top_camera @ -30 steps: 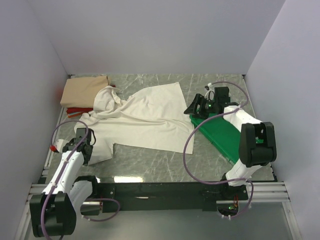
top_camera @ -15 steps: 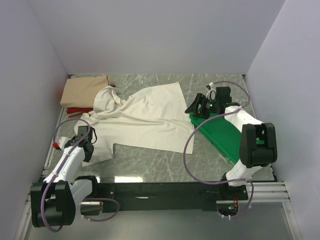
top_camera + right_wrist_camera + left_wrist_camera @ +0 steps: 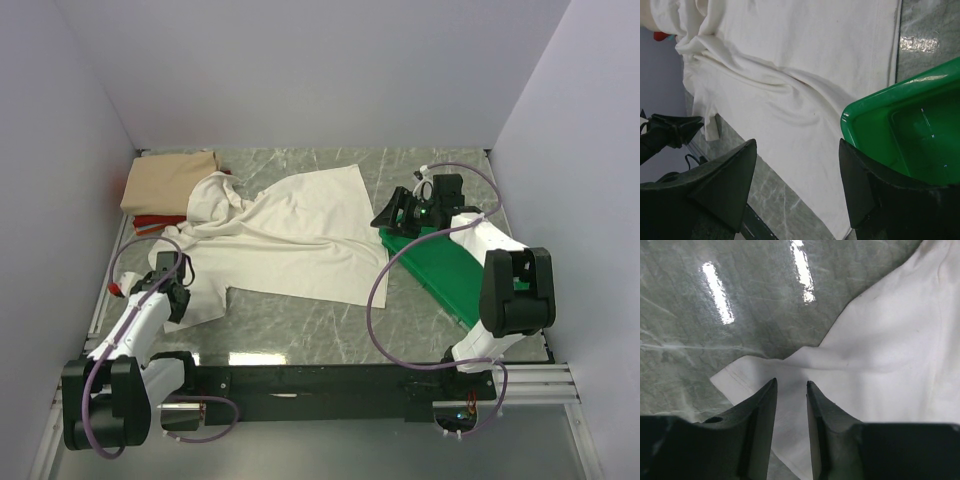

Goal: Fold and stack the t-shirts
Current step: Flatten the tshirt out

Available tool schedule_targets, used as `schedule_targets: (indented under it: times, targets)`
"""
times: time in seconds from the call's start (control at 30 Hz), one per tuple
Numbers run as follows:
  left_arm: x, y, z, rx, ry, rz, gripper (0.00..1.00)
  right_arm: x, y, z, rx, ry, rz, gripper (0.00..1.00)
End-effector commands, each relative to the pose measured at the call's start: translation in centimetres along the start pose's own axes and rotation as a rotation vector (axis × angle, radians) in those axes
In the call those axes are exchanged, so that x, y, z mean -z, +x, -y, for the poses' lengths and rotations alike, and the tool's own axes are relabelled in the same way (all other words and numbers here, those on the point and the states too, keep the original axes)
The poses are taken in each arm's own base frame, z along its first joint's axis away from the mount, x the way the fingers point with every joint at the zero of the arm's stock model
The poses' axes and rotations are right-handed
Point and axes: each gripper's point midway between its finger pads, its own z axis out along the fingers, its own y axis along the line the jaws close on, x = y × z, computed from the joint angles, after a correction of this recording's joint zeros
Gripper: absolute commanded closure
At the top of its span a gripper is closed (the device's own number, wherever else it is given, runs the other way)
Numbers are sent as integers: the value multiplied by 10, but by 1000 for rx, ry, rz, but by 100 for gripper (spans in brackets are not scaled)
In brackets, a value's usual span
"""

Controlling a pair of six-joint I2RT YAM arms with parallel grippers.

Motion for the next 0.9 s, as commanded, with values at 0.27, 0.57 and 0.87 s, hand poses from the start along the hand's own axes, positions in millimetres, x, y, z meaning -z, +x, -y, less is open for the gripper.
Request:
schedule_targets:
  times: [0.27,0.57,0.87]
  targets:
    - [-8,17,1,-96,-8,-72,60,12,-11,-14,45,-41,50,27]
    - [-9,24,3,-129,6,-107,89,13,-12,-14,45,-41,56,27]
    - [-7,26,9,-146,50,-121,100,14,-11,-10,52,-17,57,27]
